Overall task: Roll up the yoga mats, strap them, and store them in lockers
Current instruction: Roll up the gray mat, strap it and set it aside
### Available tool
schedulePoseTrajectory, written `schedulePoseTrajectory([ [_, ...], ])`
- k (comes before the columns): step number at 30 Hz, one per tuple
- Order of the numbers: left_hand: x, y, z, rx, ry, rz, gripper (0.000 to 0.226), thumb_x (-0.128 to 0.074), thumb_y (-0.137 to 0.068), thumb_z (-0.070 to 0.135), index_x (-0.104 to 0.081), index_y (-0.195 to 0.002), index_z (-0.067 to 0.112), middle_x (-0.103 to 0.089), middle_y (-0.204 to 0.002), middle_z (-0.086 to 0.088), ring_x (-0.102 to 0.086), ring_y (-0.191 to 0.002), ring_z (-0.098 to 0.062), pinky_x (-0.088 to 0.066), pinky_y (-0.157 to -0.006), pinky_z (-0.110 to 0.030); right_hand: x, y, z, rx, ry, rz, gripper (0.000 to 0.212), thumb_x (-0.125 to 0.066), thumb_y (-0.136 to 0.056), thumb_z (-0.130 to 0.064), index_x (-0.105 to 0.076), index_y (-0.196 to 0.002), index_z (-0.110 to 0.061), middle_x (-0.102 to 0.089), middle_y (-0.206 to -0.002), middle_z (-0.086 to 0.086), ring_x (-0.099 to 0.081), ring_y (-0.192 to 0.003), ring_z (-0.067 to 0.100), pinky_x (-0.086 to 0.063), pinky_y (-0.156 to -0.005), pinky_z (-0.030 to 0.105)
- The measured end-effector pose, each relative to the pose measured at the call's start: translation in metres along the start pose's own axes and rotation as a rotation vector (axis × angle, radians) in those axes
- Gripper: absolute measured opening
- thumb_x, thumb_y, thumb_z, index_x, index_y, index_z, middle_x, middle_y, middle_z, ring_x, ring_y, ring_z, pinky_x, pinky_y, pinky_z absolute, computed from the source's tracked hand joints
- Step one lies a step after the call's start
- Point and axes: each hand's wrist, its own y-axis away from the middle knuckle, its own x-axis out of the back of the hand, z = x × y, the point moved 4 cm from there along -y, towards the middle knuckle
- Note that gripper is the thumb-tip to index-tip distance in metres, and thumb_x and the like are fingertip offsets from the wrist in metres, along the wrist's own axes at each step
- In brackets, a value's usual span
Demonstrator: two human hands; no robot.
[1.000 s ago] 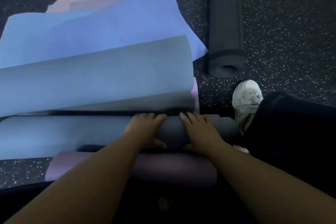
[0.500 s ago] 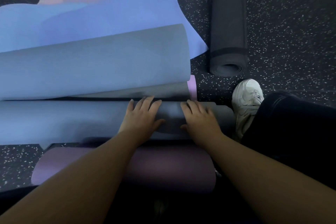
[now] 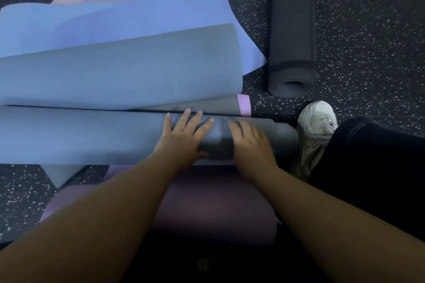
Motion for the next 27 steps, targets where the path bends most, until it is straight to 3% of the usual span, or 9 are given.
schedulePoseTrajectory([
  [2, 0.006, -0.009, -0.003, 0.014, 0.048, -0.032, 0.088, -0.042, -0.088, 0.066, 0.010, -0.151, 0.034, 0.009, -0.161, 0.002, 0.010, -0.148, -0.022, 0.002, -0.113, -0.060, -0.004, 0.008, -0.005, 0.019, 0.044, -0.122, 0.077, -0.055, -0.086, -0.020, -0.017, -0.152, -0.012, -0.014, -0.157, 0.016, -0.018, -0.144, 0.036, -0.023, -0.109, 0.058],
  [4, 0.007, -0.013, -0.005, 0.005, 0.098, -0.062, 0.085, -0.040, -0.089, 0.066, 0.008, -0.152, 0.034, 0.008, -0.161, 0.004, 0.009, -0.148, -0.020, 0.002, -0.114, -0.058, -0.016, 0.019, -0.005, -0.003, 0.052, -0.272, 0.095, -0.055, -0.090, -0.038, 0.015, -0.151, -0.019, 0.021, -0.157, 0.007, 0.018, -0.145, 0.031, -0.002, -0.113, 0.059],
  [6, 0.007, -0.014, -0.008, -0.007, 0.139, -0.060, 0.076, -0.038, -0.091, 0.063, 0.001, -0.152, 0.037, 0.002, -0.162, 0.006, 0.005, -0.148, -0.017, 0.001, -0.115, -0.053, -0.018, 0.023, -0.009, -0.016, 0.050, -0.334, 0.105, -0.056, -0.087, -0.046, 0.026, -0.147, -0.019, 0.034, -0.153, 0.007, 0.029, -0.141, 0.032, 0.005, -0.112, 0.061],
  [9, 0.009, -0.024, -0.027, 0.106, 0.249, -0.006, 0.055, -0.033, -0.098, 0.054, -0.025, -0.149, 0.035, -0.020, -0.158, 0.005, -0.013, -0.146, -0.015, -0.005, -0.117, -0.043, -0.019, 0.023, -0.011, -0.022, 0.023, -0.397, 0.111, -0.058, -0.085, -0.049, 0.030, -0.145, -0.019, 0.039, -0.150, 0.008, 0.034, -0.138, 0.033, 0.008, -0.110, 0.062],
  [13, 0.016, -0.028, -0.074, 0.381, 0.203, -0.070, 0.053, -0.027, -0.098, 0.055, -0.046, -0.138, 0.027, -0.039, -0.149, 0.002, -0.032, -0.138, -0.017, -0.005, -0.115, -0.054, -0.019, 0.024, -0.008, -0.013, 0.011, -0.468, 0.113, -0.060, -0.083, -0.047, 0.032, -0.144, -0.021, 0.043, -0.148, 0.006, 0.038, -0.136, 0.031, 0.012, -0.109, 0.061],
  [17, 0.022, -0.015, -0.119, 0.609, 0.120, -0.124, 0.063, -0.026, -0.098, 0.056, -0.032, -0.147, 0.018, -0.017, -0.159, -0.002, -0.002, -0.148, -0.019, 0.003, -0.110, -0.066, -0.017, 0.014, -0.006, -0.014, -0.017, -0.486, 0.114, -0.062, -0.082, -0.048, 0.032, -0.144, -0.024, 0.043, -0.148, 0.004, 0.037, -0.137, 0.030, 0.012, -0.109, 0.061],
  [20, 0.024, -0.013, -0.125, 0.606, 0.124, -0.115, 0.062, -0.029, -0.097, 0.056, -0.023, -0.151, 0.025, 0.002, -0.162, -0.004, 0.017, -0.146, -0.023, 0.005, -0.110, -0.065, -0.013, 0.004, -0.005, -0.022, -0.005, -0.490, 0.114, -0.062, -0.082, -0.050, 0.031, -0.144, -0.025, 0.041, -0.150, 0.003, 0.035, -0.138, 0.029, 0.010, -0.110, 0.061],
  [24, 0.024, -0.016, -0.114, 0.596, 0.193, -0.061, 0.060, -0.029, -0.097, 0.054, -0.017, -0.152, 0.032, 0.013, -0.160, -0.009, 0.021, -0.145, -0.026, 0.006, -0.111, -0.064, -0.008, -0.008, -0.003, -0.043, 0.017, -0.493, 0.114, -0.060, -0.082, -0.055, 0.029, -0.145, -0.025, 0.037, -0.151, 0.002, 0.033, -0.139, 0.029, 0.008, -0.110, 0.062],
  [27, 0.024, -0.017, -0.112, 0.599, 0.230, -0.066, 0.060, -0.027, -0.098, 0.054, -0.014, -0.152, 0.034, 0.013, -0.160, -0.009, 0.021, -0.145, -0.026, 0.006, -0.112, -0.063, -0.007, -0.010, -0.004, -0.051, 0.014, -0.479, 0.103, -0.050, -0.088, -0.060, 0.027, -0.146, -0.025, 0.035, -0.153, 0.001, 0.031, -0.140, 0.028, 0.007, -0.111, 0.063],
])
